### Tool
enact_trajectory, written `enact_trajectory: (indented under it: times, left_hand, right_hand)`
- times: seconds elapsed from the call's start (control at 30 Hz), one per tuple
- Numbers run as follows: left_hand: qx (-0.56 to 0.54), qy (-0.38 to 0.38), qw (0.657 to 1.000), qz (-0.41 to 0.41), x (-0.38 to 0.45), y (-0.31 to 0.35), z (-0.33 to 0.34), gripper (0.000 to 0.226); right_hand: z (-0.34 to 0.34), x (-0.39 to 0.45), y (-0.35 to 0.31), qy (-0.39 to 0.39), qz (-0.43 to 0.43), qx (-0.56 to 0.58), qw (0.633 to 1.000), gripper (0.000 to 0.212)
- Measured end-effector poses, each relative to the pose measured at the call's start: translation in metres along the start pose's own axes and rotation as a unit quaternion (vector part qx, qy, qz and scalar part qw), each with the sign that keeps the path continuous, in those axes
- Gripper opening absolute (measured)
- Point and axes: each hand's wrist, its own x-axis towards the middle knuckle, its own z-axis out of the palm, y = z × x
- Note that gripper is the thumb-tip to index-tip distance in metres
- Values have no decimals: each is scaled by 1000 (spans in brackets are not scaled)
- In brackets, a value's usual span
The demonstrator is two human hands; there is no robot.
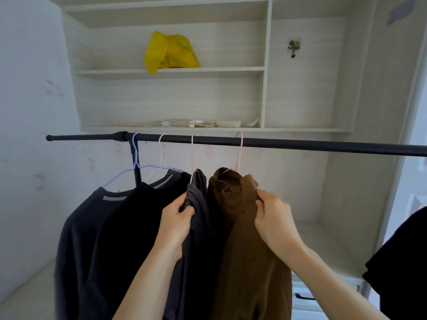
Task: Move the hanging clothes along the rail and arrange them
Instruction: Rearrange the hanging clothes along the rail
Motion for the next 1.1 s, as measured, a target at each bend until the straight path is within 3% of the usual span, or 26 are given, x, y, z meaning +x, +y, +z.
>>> enact_trajectory:
  times: [0.57,1.1]
  left_hand:
    - [-7,-16,1000,-9,30,-5,-13,48]
    - [-35,-21,999,-30,54,-15,-11,52]
  right_hand:
    - [20,11,-10,-31,34,-18,999,41]
    - [41,19,-20,-53,3,-26,998,37]
